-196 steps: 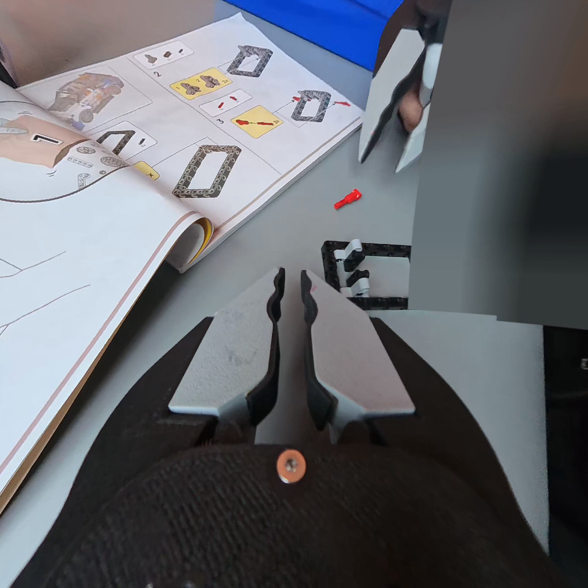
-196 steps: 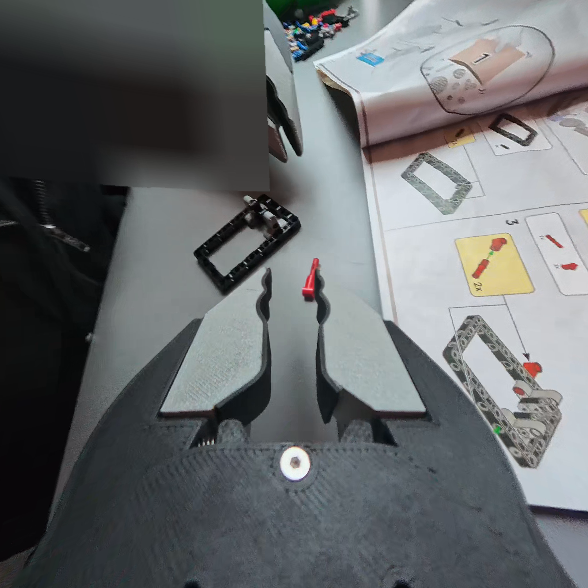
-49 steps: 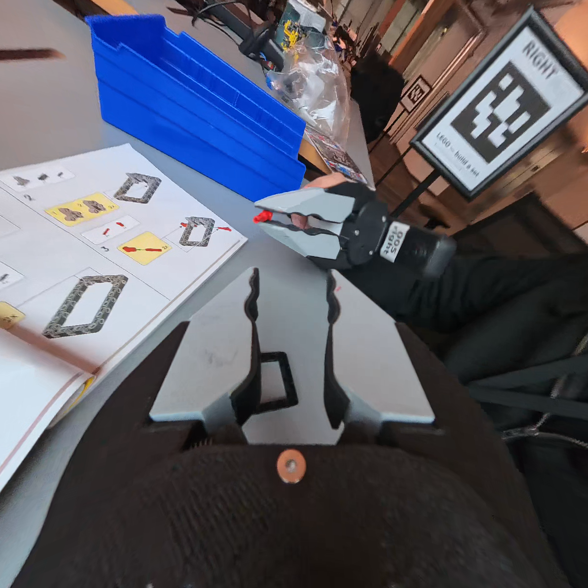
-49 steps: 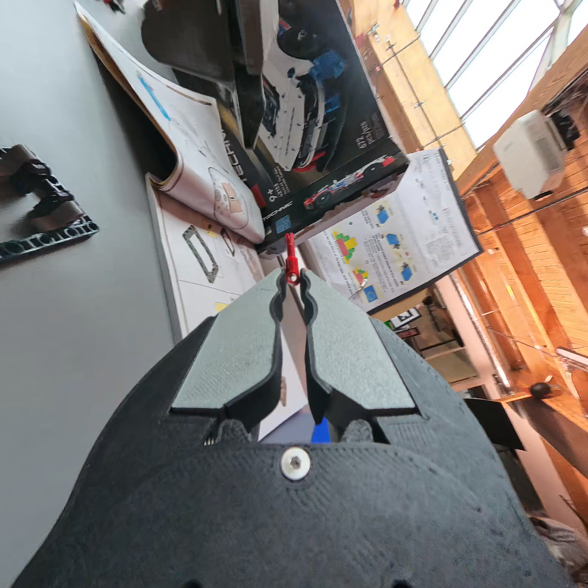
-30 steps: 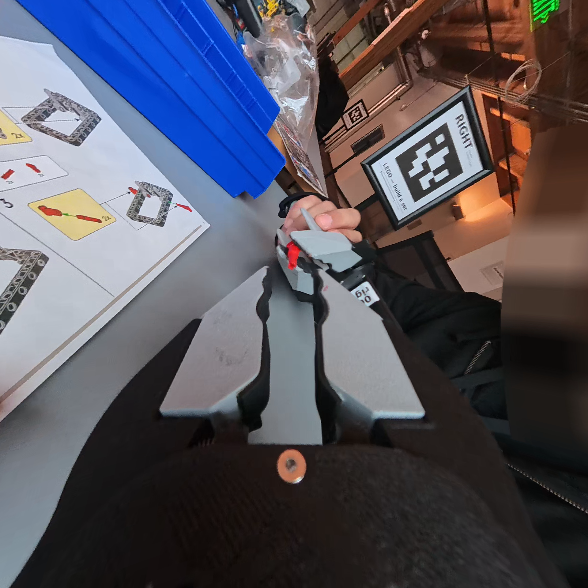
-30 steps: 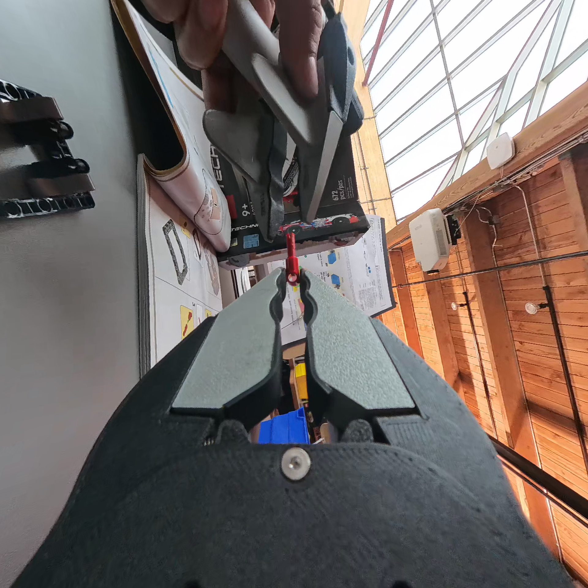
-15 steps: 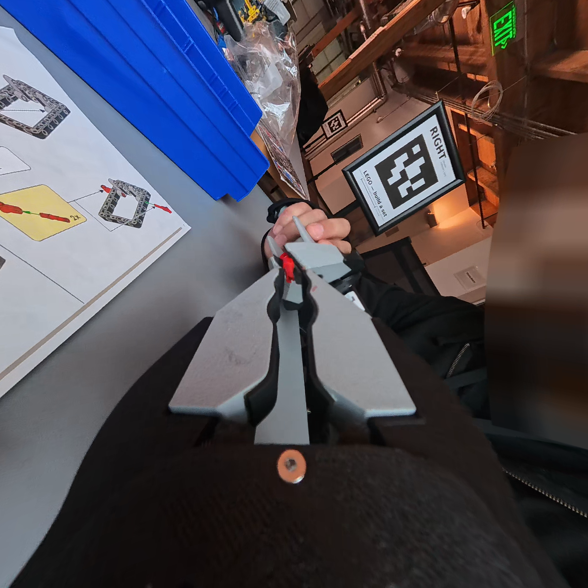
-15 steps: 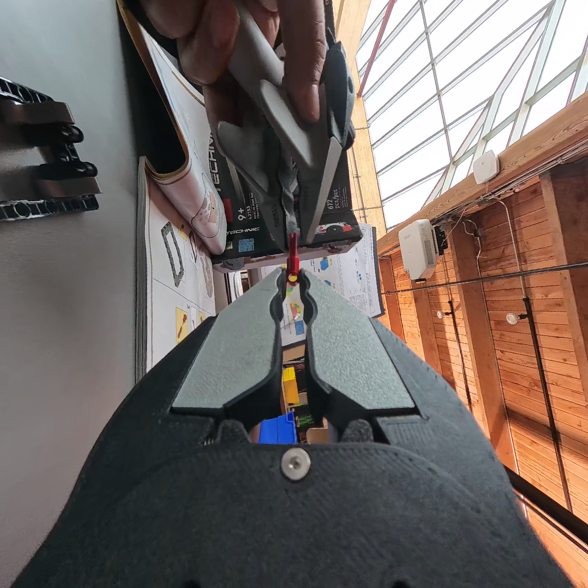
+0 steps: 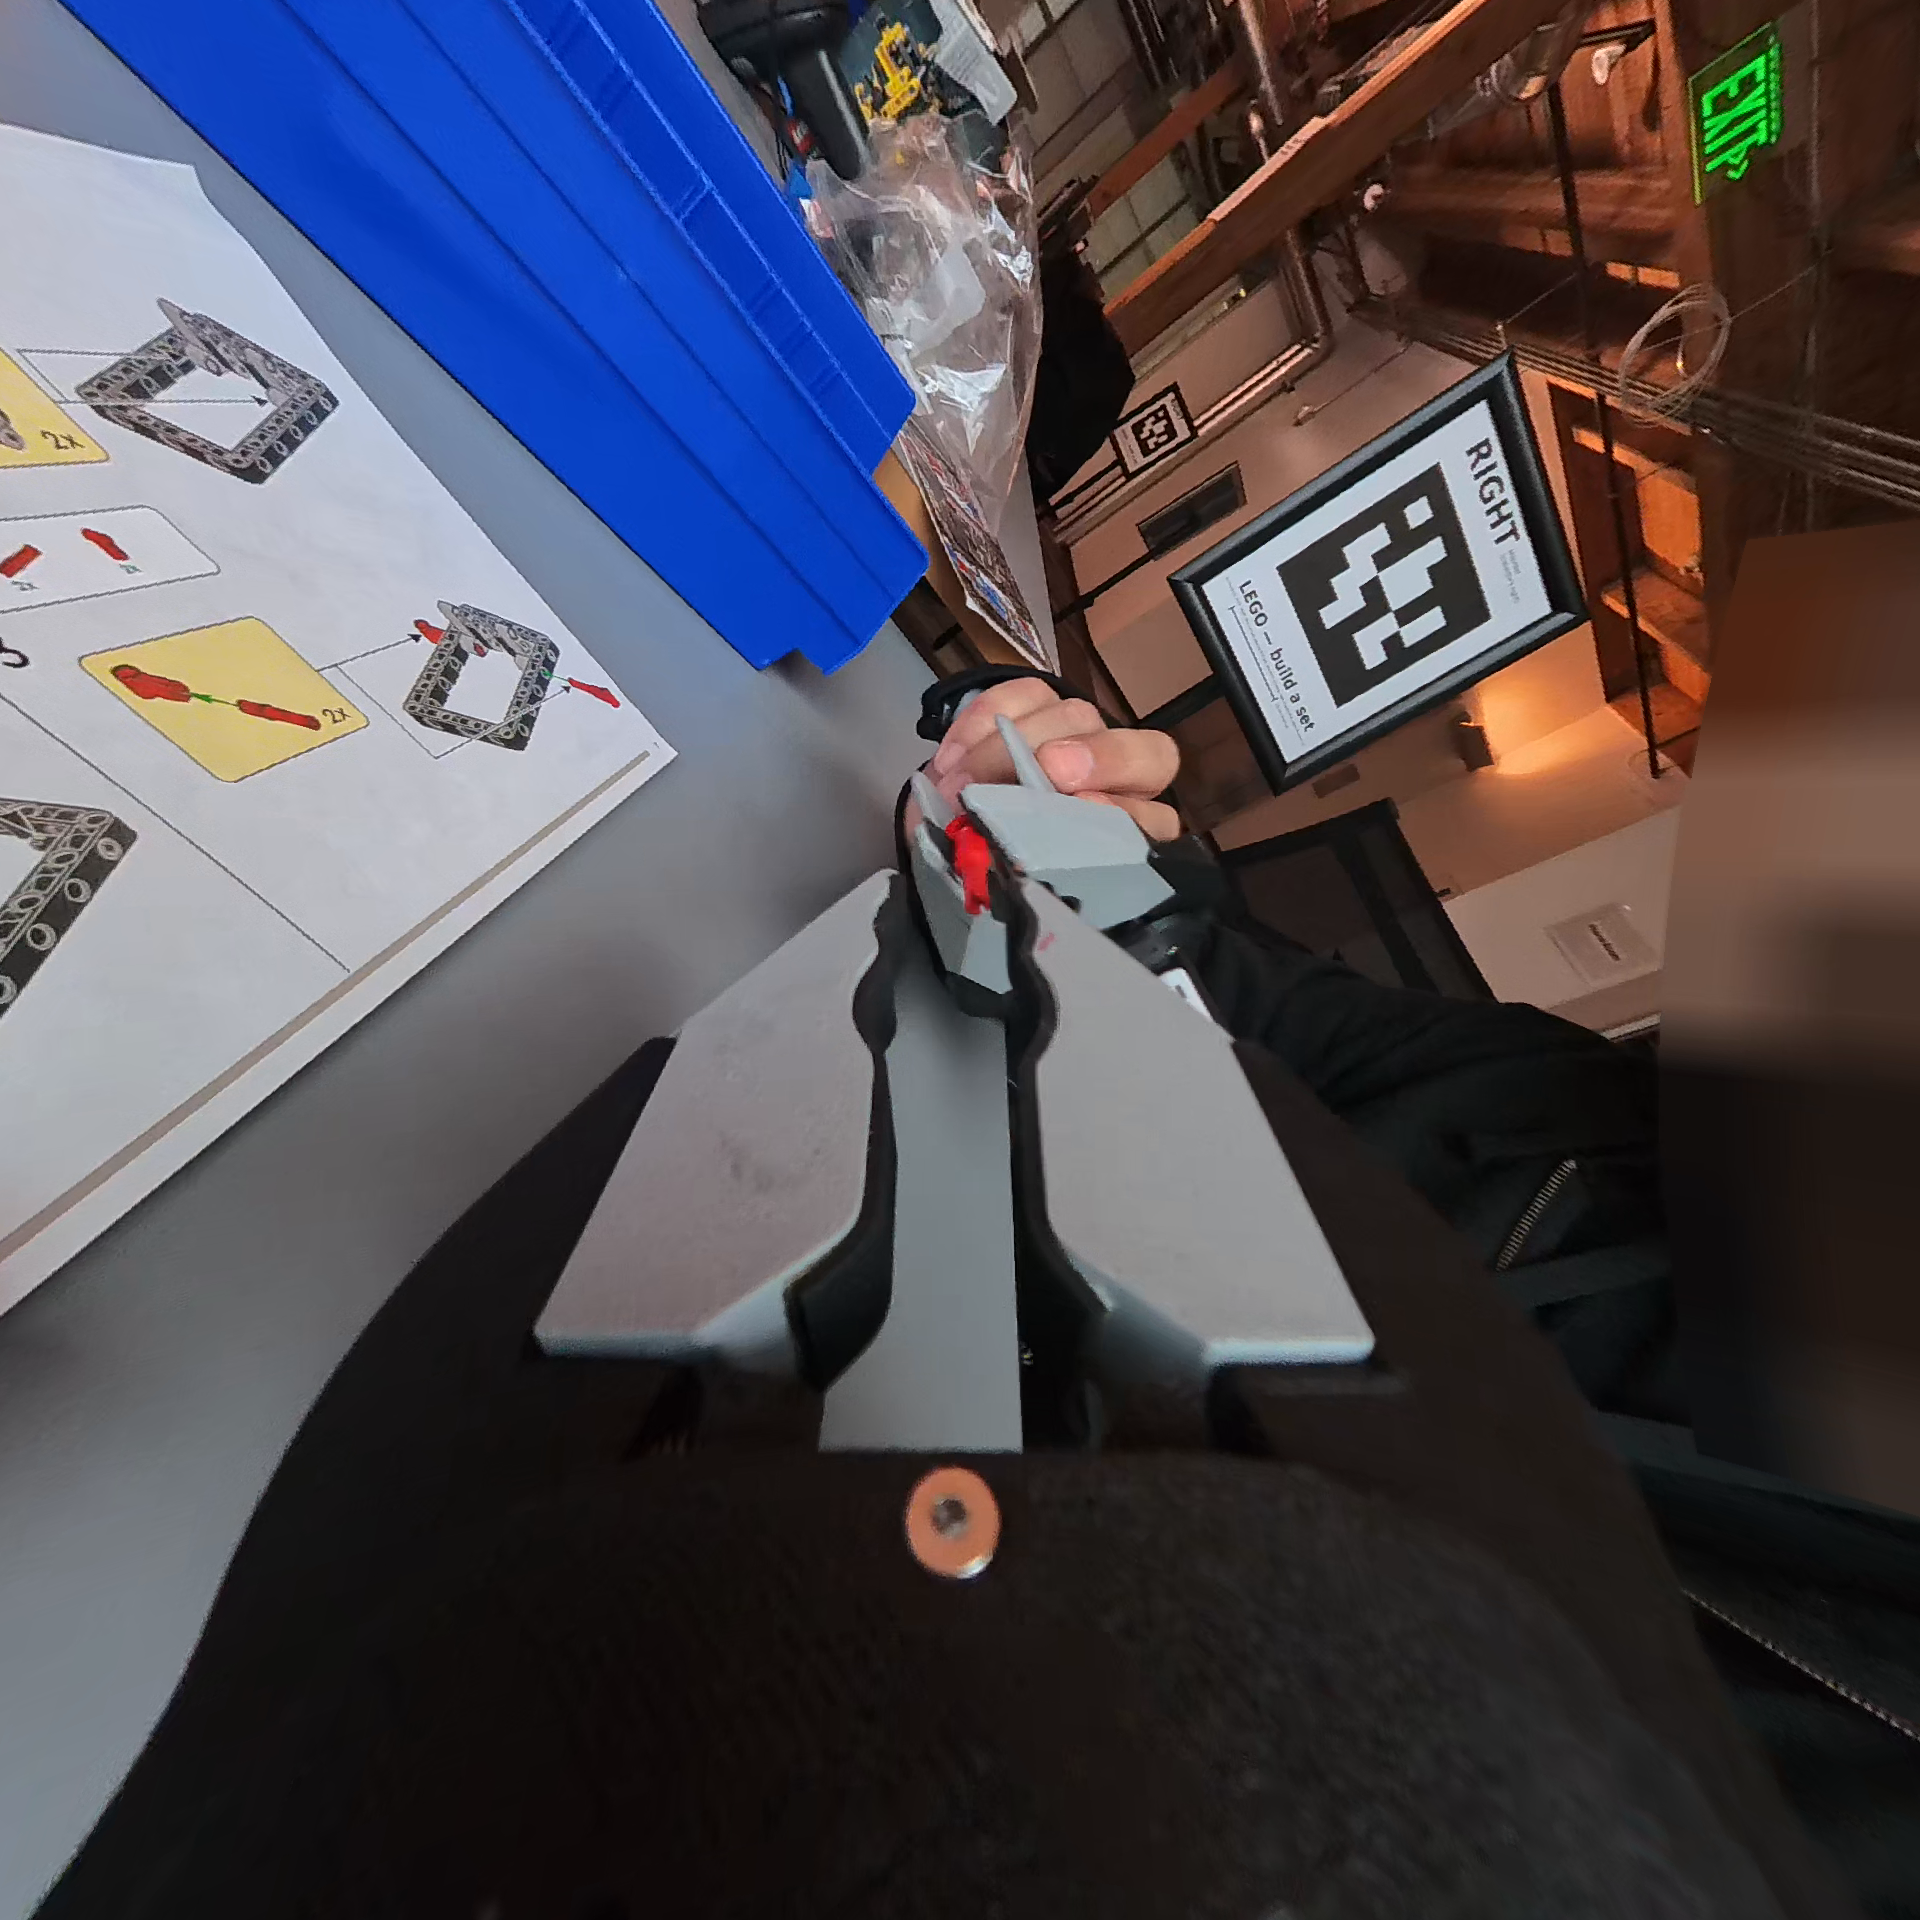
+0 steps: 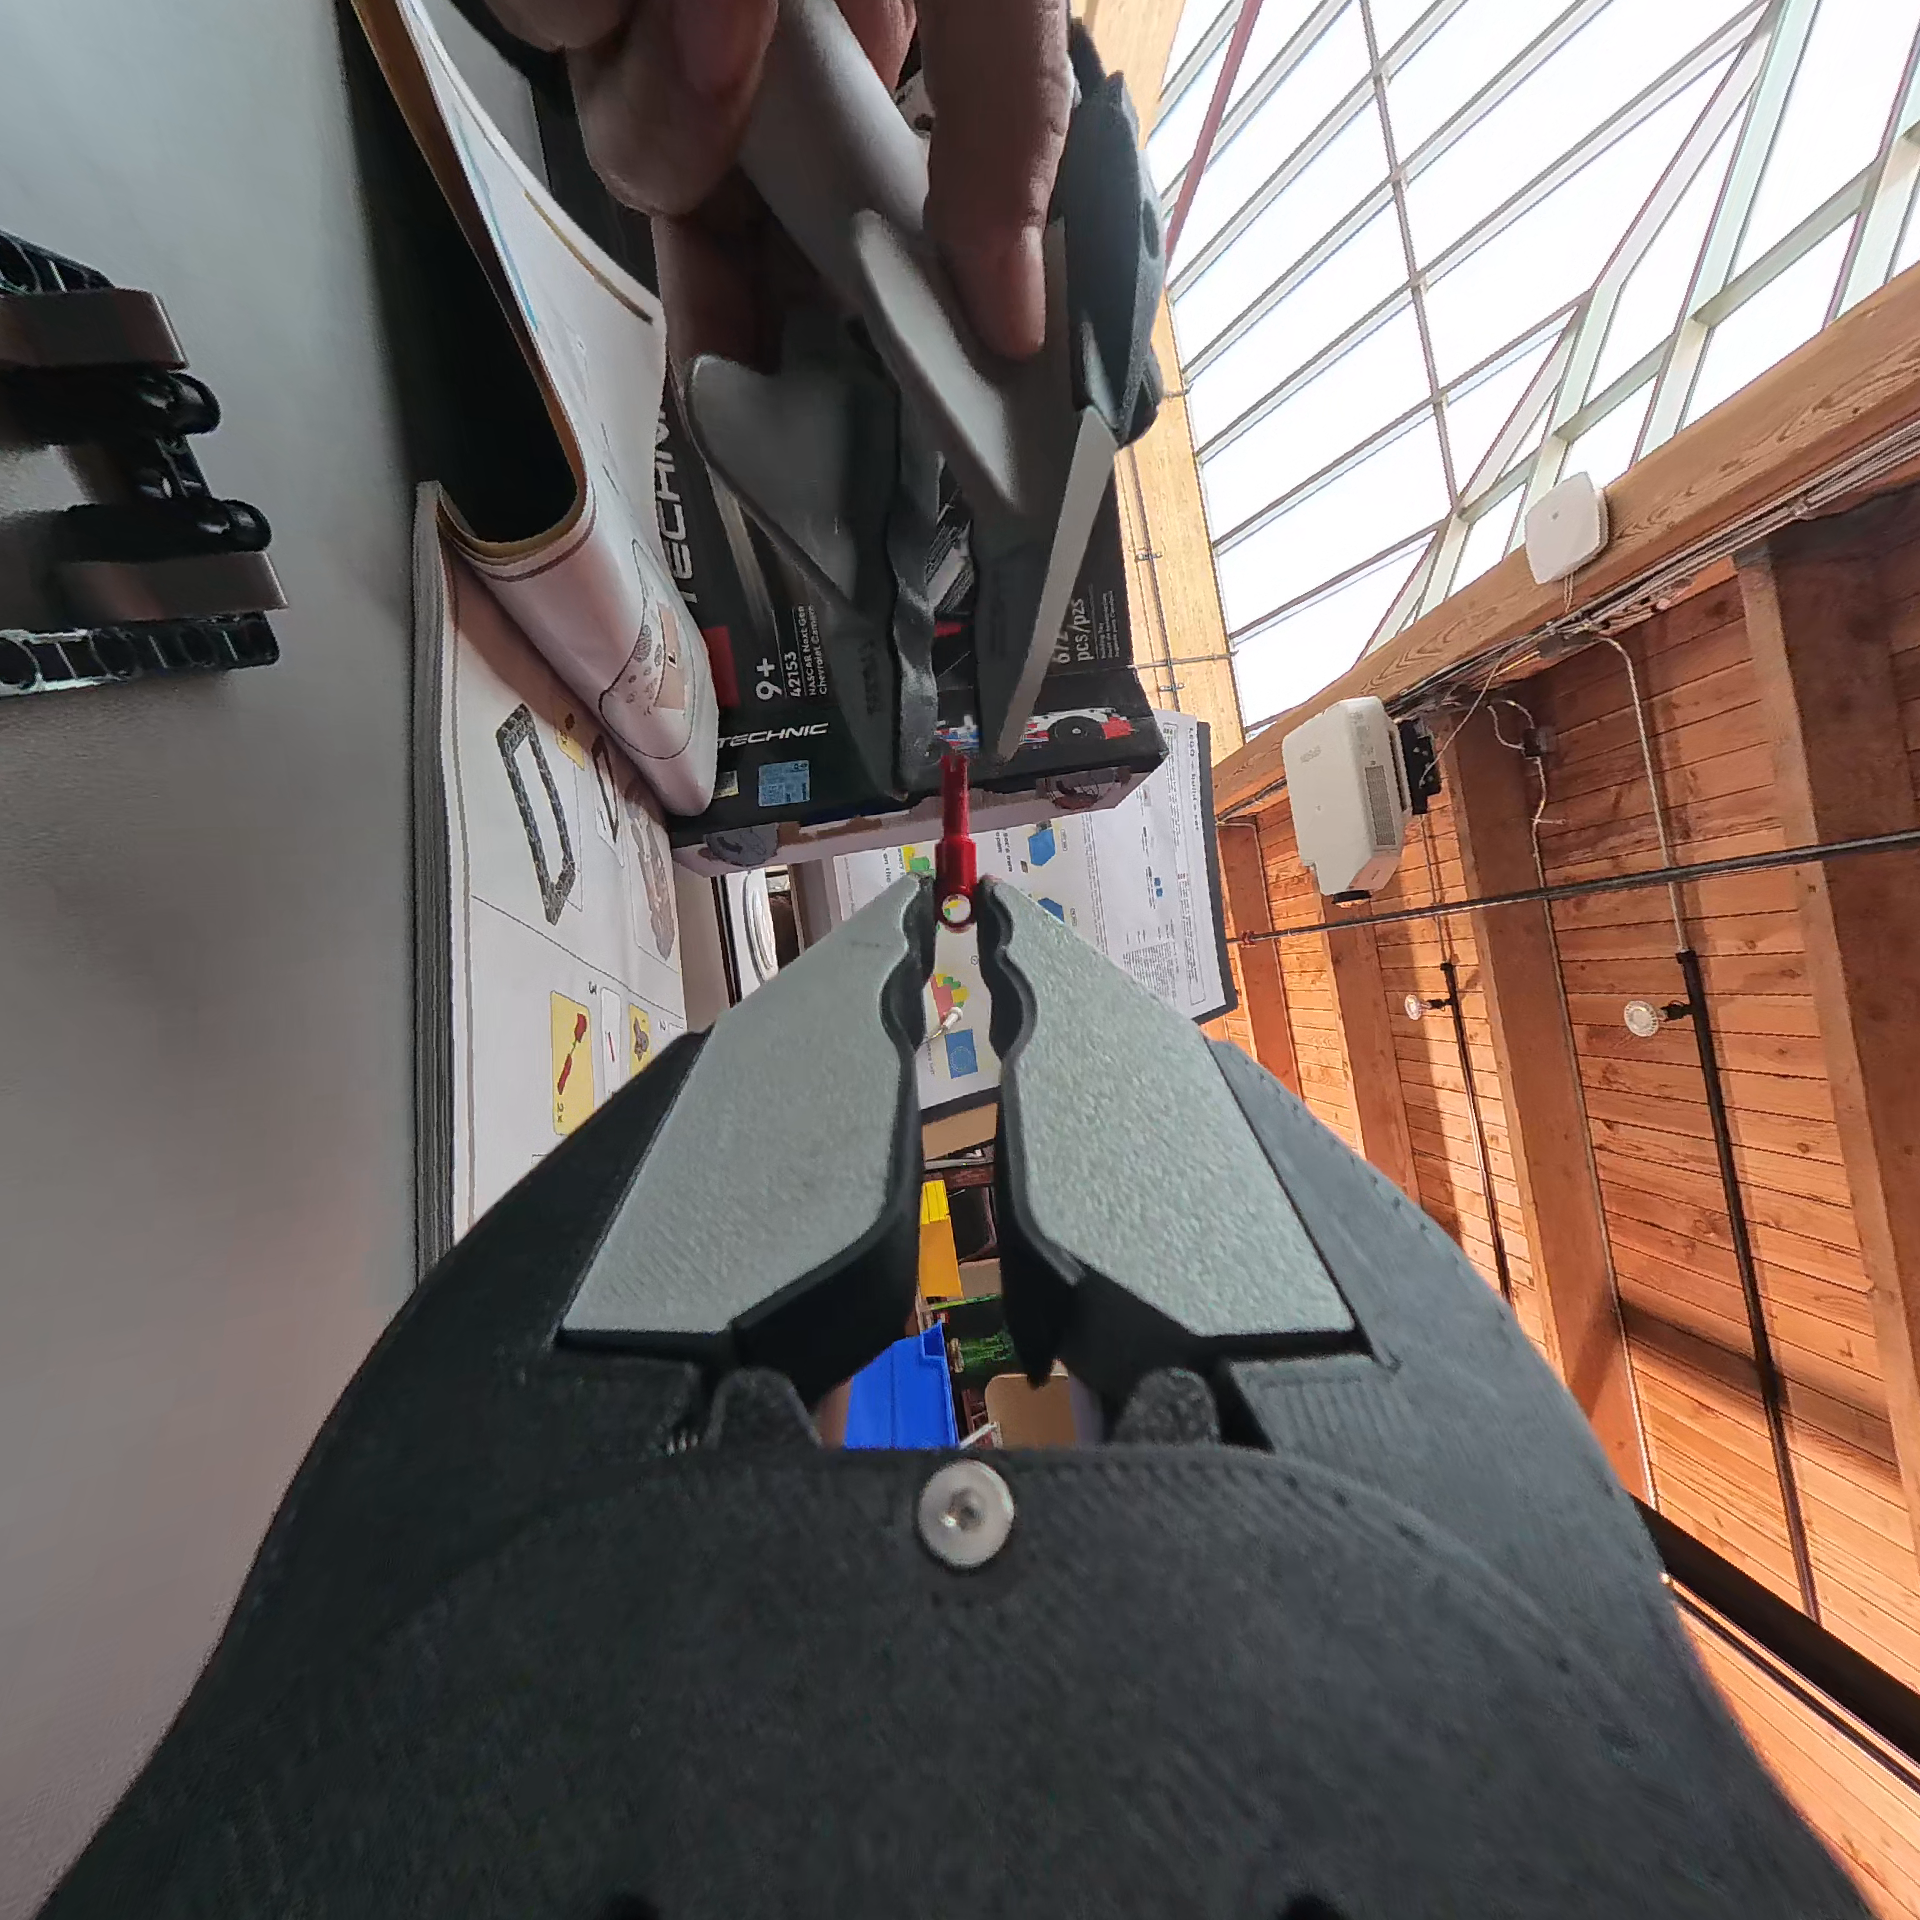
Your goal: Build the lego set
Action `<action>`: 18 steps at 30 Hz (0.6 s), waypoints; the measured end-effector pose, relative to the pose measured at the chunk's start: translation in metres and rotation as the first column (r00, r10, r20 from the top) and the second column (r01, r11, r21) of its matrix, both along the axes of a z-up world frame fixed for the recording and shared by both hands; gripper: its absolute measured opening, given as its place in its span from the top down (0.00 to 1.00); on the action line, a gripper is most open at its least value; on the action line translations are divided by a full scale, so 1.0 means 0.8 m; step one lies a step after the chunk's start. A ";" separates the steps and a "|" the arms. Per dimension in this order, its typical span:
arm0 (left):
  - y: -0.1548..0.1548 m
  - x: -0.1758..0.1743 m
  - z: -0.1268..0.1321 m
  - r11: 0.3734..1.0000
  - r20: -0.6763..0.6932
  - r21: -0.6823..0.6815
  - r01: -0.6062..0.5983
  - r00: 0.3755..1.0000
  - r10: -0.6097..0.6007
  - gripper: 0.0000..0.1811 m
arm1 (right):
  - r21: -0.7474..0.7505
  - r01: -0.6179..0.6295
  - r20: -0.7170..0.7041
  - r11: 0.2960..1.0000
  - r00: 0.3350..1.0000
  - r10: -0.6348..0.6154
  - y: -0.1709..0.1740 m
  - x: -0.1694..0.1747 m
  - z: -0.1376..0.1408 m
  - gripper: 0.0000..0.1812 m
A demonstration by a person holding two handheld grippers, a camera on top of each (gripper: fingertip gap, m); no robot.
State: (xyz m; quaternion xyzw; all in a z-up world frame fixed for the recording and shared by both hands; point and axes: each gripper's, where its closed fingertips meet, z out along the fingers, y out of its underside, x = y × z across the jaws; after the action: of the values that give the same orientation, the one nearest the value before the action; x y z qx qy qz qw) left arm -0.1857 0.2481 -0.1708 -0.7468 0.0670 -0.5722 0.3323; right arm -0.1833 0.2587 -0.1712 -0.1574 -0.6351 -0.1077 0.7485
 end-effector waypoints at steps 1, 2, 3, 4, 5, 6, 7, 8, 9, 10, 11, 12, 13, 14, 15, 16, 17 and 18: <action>-0.002 0.001 0.001 1.000 0.004 -0.001 0.006 1.000 -0.006 0.91 | 0.001 0.003 0.001 1.000 1.000 -0.003 0.001 0.000 0.000 0.98; -0.003 0.001 0.002 1.000 0.003 -0.001 0.009 1.000 -0.009 0.91 | 0.003 0.005 0.002 1.000 1.000 -0.005 0.001 0.000 -0.001 0.98; -0.003 0.002 0.001 1.000 -0.002 -0.002 0.010 1.000 -0.010 0.91 | 0.004 0.006 0.002 1.000 1.000 -0.006 0.001 0.000 -0.001 0.98; -0.004 0.003 0.001 1.000 -0.003 -0.003 0.016 1.000 -0.016 0.91 | 0.002 0.005 0.004 1.000 1.000 -0.005 0.001 -0.001 -0.001 0.98; -0.005 0.005 0.001 1.000 -0.002 -0.004 0.021 1.000 -0.021 0.92 | 0.002 0.004 0.005 1.000 1.000 -0.004 0.001 -0.001 -0.001 0.98; -0.005 0.006 0.000 1.000 -0.003 -0.003 0.025 1.000 -0.025 0.94 | 0.003 0.004 0.006 1.000 1.000 -0.004 0.001 -0.001 -0.002 0.98; -0.006 0.008 0.000 0.999 -0.005 -0.004 0.032 0.999 -0.032 0.95 | 0.003 0.006 0.007 1.000 1.000 -0.006 0.001 -0.001 -0.002 0.98; -0.006 0.010 0.000 0.999 -0.003 -0.005 0.039 0.999 -0.039 0.96 | 0.002 0.009 0.008 1.000 1.000 -0.009 0.002 -0.001 -0.002 0.98; -0.006 0.011 -0.001 0.999 -0.003 -0.009 0.043 0.999 -0.043 0.96 | 0.002 0.012 0.007 1.000 1.000 -0.012 0.002 -0.001 -0.002 0.98; -0.006 0.012 -0.001 0.999 -0.004 -0.011 0.045 0.999 -0.045 0.97 | 0.001 0.012 0.005 1.000 1.000 -0.012 0.002 0.000 -0.001 0.98; -0.005 0.012 -0.002 0.999 -0.007 -0.010 0.042 0.999 -0.042 0.98 | 0.000 0.012 0.003 1.000 1.000 -0.012 0.002 0.000 -0.001 0.98; -0.005 0.012 -0.002 0.999 -0.009 -0.006 0.040 0.999 -0.040 0.98 | 0.002 0.011 0.001 1.000 1.000 -0.011 0.002 0.000 0.000 0.98; -0.005 0.012 -0.002 0.999 -0.008 -0.006 0.042 0.999 -0.042 0.99 | 0.002 0.010 0.001 1.000 1.000 -0.010 0.002 0.000 0.000 0.98; -0.006 0.013 -0.001 0.999 -0.006 -0.005 0.047 0.999 -0.047 0.98 | 0.003 0.011 0.003 1.000 1.000 -0.011 0.002 0.000 -0.001 0.98; -0.006 0.013 0.000 0.999 0.000 -0.005 0.050 0.999 -0.050 0.98 | 0.005 0.011 0.004 1.000 1.000 -0.011 0.002 0.000 -0.001 0.98; -0.006 0.013 0.000 0.999 0.005 -0.007 0.048 0.999 -0.048 0.97 | 0.005 0.011 0.005 1.000 1.000 -0.011 0.002 0.000 -0.001 0.98; -0.005 0.012 0.000 0.999 0.006 -0.009 0.045 0.999 -0.045 0.97 | 0.004 0.012 0.006 1.000 1.000 -0.012 0.002 0.000 -0.002 0.98; -0.005 0.011 0.000 0.999 0.006 -0.008 0.042 0.999 -0.042 0.96 | 0.005 0.010 0.007 1.000 1.000 -0.010 0.002 0.000 -0.002 0.98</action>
State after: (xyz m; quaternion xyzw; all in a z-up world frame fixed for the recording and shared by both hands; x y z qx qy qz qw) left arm -0.1767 0.2445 -0.1704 -0.7449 0.0791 -0.5815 0.3173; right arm -0.1836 0.2601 -0.1728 -0.1581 -0.6366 -0.1136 0.7462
